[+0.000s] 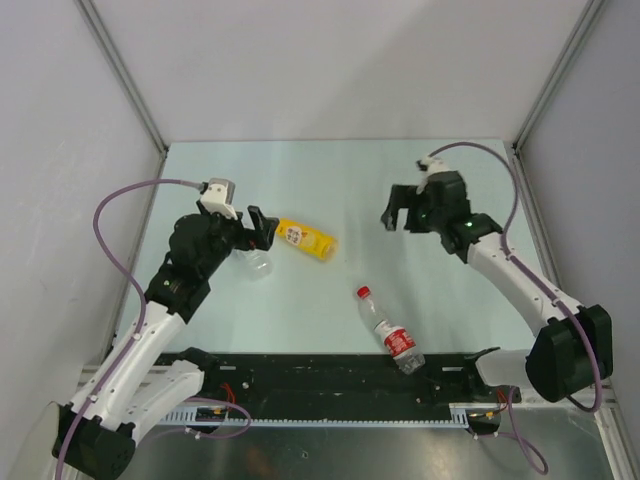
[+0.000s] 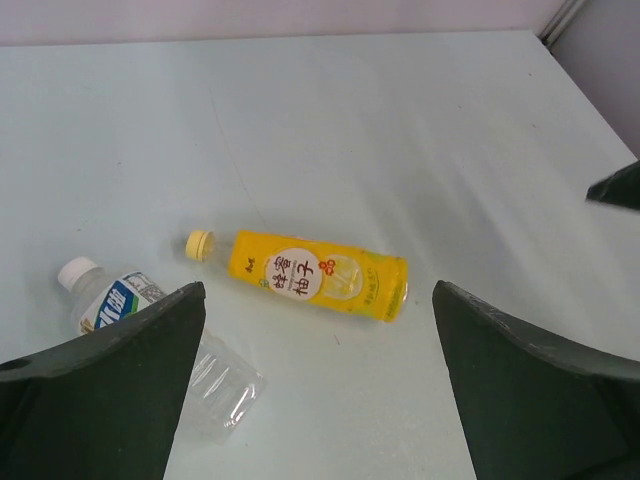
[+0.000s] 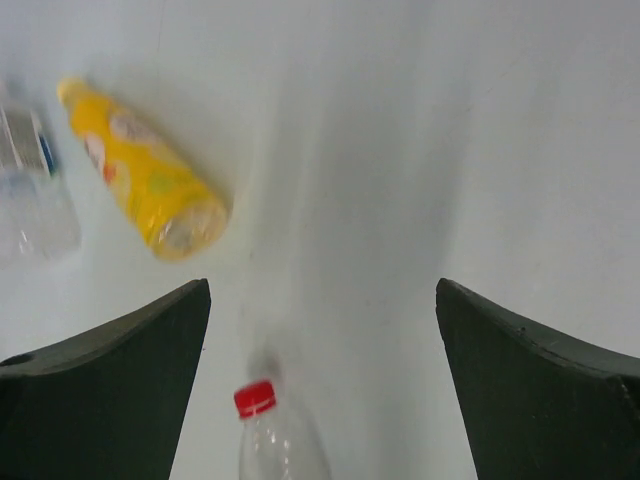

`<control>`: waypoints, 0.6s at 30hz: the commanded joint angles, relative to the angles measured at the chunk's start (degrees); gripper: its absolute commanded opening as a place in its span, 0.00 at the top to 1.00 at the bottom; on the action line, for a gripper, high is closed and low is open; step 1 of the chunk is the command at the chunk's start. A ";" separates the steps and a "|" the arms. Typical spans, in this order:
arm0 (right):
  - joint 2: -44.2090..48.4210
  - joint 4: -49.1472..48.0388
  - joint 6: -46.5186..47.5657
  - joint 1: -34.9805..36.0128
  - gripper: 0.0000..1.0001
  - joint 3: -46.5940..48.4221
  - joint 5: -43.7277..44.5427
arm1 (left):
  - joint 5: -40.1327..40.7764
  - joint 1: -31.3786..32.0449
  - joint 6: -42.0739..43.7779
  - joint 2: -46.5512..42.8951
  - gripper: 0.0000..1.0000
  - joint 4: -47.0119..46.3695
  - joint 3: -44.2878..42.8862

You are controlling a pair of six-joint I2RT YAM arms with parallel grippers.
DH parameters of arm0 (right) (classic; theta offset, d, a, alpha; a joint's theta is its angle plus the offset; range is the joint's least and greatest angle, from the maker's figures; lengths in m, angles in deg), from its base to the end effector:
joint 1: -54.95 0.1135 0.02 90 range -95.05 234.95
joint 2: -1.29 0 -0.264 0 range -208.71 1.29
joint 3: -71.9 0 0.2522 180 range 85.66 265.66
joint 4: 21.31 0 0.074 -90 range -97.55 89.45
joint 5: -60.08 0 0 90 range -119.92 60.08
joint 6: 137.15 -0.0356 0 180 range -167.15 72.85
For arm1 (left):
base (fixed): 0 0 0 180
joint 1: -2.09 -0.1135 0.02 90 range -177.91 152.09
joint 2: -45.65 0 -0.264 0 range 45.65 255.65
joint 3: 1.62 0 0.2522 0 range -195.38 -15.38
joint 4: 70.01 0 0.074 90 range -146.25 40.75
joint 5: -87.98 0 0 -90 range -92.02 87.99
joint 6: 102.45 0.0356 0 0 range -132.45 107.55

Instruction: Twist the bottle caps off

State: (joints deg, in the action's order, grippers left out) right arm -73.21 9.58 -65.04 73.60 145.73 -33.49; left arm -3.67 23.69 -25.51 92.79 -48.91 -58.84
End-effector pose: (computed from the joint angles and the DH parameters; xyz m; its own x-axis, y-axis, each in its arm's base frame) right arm 0.2788 0.0964 0.3076 -0.5854 0.1260 -0.8009 -0.1992 0.9352 0.2928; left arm 0.1821 -0.0732 0.3302 -0.2622 -0.1391 -0.9549 0.3439 0.9111 -0.2272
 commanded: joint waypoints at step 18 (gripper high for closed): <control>-22.66 18.58 0.68 30.01 0.28 2.53 5.16 | -6.78 -0.34 -0.13 1.87 0.01 2.68 -0.05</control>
State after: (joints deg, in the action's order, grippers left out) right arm -93.67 27.04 -62.81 102.91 146.91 -28.53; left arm -8.63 23.69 -25.53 95.13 -45.94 -58.77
